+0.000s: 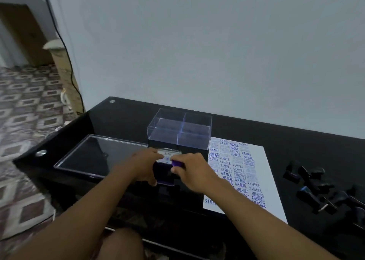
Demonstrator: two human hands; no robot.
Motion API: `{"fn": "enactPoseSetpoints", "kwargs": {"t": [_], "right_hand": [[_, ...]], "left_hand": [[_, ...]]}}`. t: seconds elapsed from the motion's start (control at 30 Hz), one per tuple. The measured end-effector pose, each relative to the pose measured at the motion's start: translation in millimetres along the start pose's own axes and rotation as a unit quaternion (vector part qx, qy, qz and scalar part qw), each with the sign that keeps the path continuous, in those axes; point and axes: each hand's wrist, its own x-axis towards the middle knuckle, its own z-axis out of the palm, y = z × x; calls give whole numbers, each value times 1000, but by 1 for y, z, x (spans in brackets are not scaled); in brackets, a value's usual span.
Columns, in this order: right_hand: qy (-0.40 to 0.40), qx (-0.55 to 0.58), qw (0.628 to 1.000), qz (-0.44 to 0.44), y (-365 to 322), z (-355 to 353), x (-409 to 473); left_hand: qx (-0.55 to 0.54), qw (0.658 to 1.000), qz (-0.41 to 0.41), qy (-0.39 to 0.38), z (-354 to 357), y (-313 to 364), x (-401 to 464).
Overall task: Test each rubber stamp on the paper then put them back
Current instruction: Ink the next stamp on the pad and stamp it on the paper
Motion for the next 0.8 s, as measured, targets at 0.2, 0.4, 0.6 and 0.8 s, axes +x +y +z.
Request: {"fn": "enactPoseSetpoints", "kwargs": {"t": [0.2,0.4,0.6,0.8], "right_hand": [[-16,-18,1000,-15,-15,20,47],[2,-30,998,-59,-11,41,44],[7,-56,996,-64,-13,48,41],[9,-34,998,-52,-9,45,58]], "left_hand": [[-44,999,4,-21,2,-20,10],[-103,994,39,-6,9,-30,13],[-106,994,39,1,11,-31,11],[-100,995,24,-4,12,-30,9]]}}
